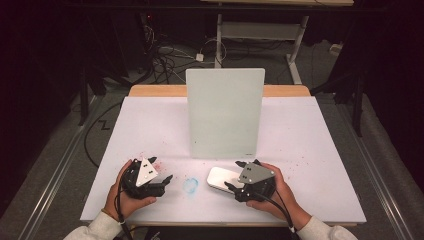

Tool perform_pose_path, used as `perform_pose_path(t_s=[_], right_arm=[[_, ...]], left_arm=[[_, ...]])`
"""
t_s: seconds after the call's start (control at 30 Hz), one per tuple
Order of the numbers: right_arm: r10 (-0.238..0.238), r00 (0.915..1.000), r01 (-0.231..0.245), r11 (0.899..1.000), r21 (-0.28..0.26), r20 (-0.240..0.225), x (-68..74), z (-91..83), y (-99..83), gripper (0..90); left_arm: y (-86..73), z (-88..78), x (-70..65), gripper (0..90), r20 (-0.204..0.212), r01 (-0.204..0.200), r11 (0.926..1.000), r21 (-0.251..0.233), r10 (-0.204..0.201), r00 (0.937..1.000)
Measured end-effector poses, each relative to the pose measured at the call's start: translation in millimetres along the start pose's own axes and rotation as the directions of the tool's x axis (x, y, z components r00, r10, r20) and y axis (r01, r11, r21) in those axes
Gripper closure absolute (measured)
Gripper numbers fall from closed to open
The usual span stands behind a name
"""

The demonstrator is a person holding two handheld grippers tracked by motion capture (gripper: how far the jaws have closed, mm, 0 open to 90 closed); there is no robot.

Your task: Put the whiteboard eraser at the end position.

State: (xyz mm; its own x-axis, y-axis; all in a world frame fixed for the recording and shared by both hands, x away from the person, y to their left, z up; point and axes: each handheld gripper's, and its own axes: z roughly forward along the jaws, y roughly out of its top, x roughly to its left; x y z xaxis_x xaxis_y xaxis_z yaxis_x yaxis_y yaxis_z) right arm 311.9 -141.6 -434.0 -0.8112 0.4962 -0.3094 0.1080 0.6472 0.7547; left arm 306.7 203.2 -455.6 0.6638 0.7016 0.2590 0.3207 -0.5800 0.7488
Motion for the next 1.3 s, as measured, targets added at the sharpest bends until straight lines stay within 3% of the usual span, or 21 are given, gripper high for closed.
perform_pose_path(t_s=[0.33,0.57,0.83,1.07,1.3], right_arm=[[0.027,0.999,-0.026,0.999,-0.035,0.034,-10.7,-12.3,0.8,32.2],[0.036,0.9987,-0.035,0.999,-0.022,0.036,-12.8,-12.2,-0.7,34.6],[0.06,0.995,-0.057,0.998,-0.033,0.081,-23.5,-20.3,-4.6,33.8],[0.069,0.9825,-0.061,0.997,-0.052,0.173,-38.1,-32.7,-12.1,32.3],[0.105,0.9669,-0.09,0.993,-0.075,0.232,-53.4,-45.0,-22.6,29.7]], left_arm=[[0.0,-0.3,-0.3,21.7,-0.002,-0.003,1.0,0.002,0.003,1.0],[0.1,-0.8,-0.5,21.7,-0.002,-0.003,1.0,0.0,0.003,1.0],[0.3,-0.8,0.2,21.6,-0.001,-0.002,1.0,-0.003,0.002,1.0],[0.9,-0.1,-0.3,21.5,-0.004,-0.004,1.0,-0.003,0.004,1.0],[1.8,0.6,-1.0,21.4,-0.007,-0.008,1.0,-0.004,0.008,0.9999]])
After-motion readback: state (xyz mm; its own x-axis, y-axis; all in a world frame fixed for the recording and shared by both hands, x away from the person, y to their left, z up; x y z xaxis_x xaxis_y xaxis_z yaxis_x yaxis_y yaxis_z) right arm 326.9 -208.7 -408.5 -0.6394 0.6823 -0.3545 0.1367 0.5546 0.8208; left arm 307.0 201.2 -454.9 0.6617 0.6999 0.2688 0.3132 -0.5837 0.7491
